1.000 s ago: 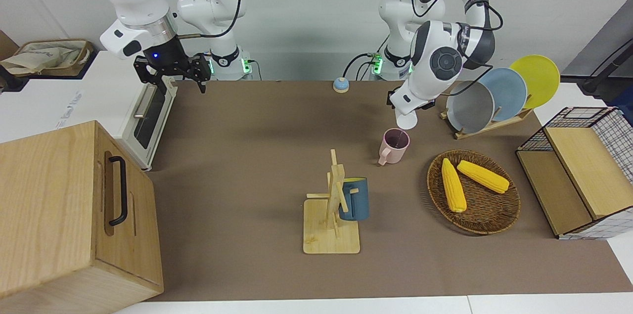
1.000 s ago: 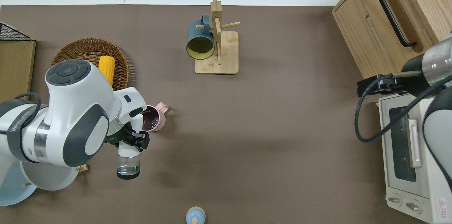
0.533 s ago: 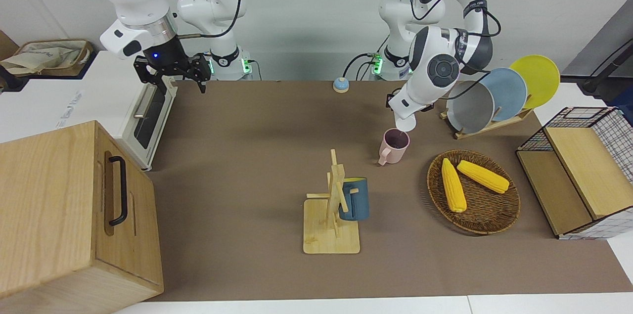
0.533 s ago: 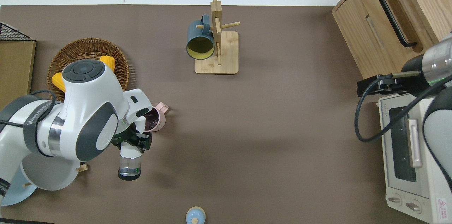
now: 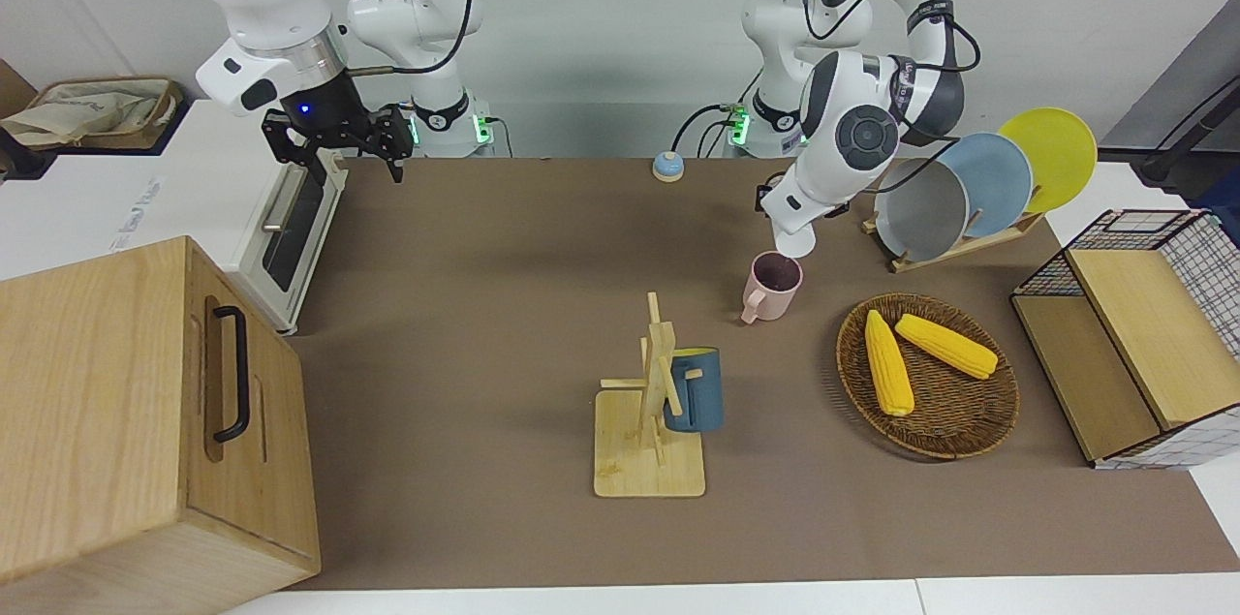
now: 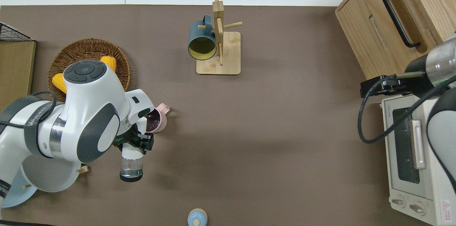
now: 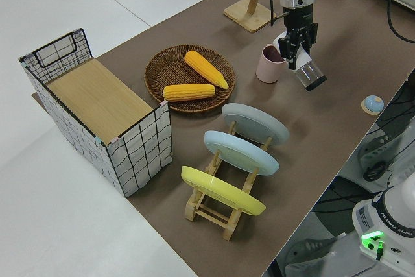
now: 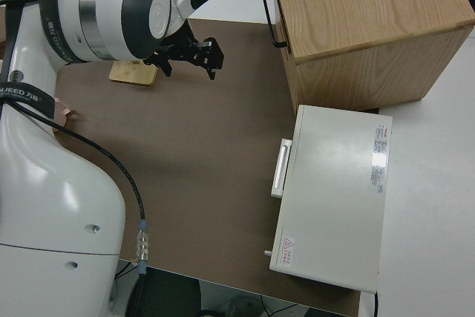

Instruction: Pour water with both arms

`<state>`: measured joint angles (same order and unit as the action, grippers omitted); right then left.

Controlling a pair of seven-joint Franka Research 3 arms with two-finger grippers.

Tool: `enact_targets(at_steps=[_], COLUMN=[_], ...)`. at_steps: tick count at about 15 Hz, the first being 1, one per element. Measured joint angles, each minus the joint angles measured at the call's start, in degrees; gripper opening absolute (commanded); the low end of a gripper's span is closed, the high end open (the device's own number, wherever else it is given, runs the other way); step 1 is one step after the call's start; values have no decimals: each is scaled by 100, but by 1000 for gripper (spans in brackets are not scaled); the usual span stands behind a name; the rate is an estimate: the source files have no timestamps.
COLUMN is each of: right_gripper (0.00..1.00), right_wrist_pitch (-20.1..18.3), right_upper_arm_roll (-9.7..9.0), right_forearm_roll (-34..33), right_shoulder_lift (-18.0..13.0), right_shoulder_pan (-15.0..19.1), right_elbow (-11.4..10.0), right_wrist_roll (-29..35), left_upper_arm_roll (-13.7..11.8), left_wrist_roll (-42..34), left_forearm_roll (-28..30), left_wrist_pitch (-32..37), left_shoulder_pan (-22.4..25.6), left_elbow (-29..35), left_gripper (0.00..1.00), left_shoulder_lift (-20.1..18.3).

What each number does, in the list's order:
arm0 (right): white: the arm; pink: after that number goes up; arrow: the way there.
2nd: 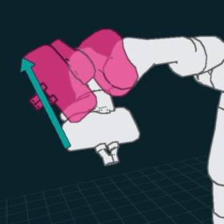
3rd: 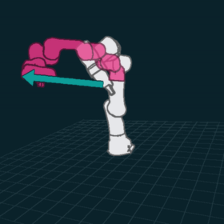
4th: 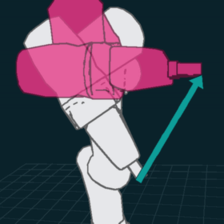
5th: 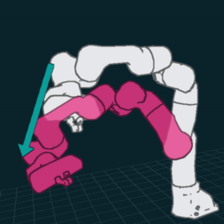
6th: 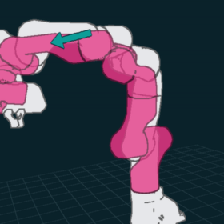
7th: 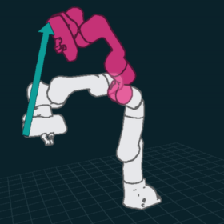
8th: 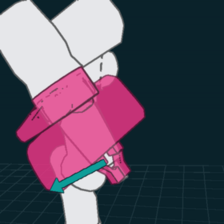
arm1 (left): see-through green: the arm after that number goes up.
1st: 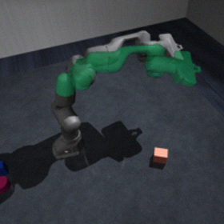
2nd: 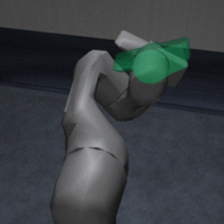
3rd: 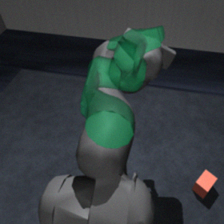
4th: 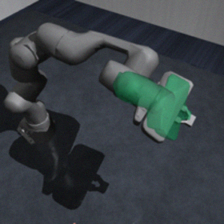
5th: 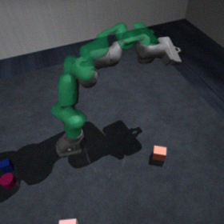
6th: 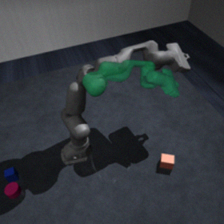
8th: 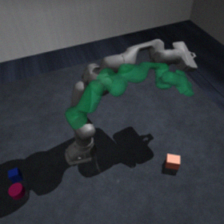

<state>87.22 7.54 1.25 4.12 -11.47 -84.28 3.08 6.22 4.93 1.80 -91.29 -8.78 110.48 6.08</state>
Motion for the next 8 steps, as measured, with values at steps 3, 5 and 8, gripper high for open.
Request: enact_targets(at_steps=[3, 5, 8], right_gripper=[990, 990, 990], right_wrist_pitch=[0, 0, 0], right_upper_arm_roll=[0, 0, 0], right_forearm_roll=[0, 0, 0], right_shoulder_lift=[0, 0, 0], right_shoulder_pan=[0, 0, 0], right_elbow=[0, 0, 0], right_wrist_roll=[0, 0, 0], left_upper_arm_roll=[13, 59, 108], left_wrist_roll=[15, 25, 47], left_forearm_roll=[0, 0, 0], left_wrist_pitch=[0, 0, -1], left_shoulder_pan=[-1, -1, -4], left_elbow=[-8, -13, -29], left_gripper=[0, 0, 0], left_shoulder_lift=[0, 0, -3])
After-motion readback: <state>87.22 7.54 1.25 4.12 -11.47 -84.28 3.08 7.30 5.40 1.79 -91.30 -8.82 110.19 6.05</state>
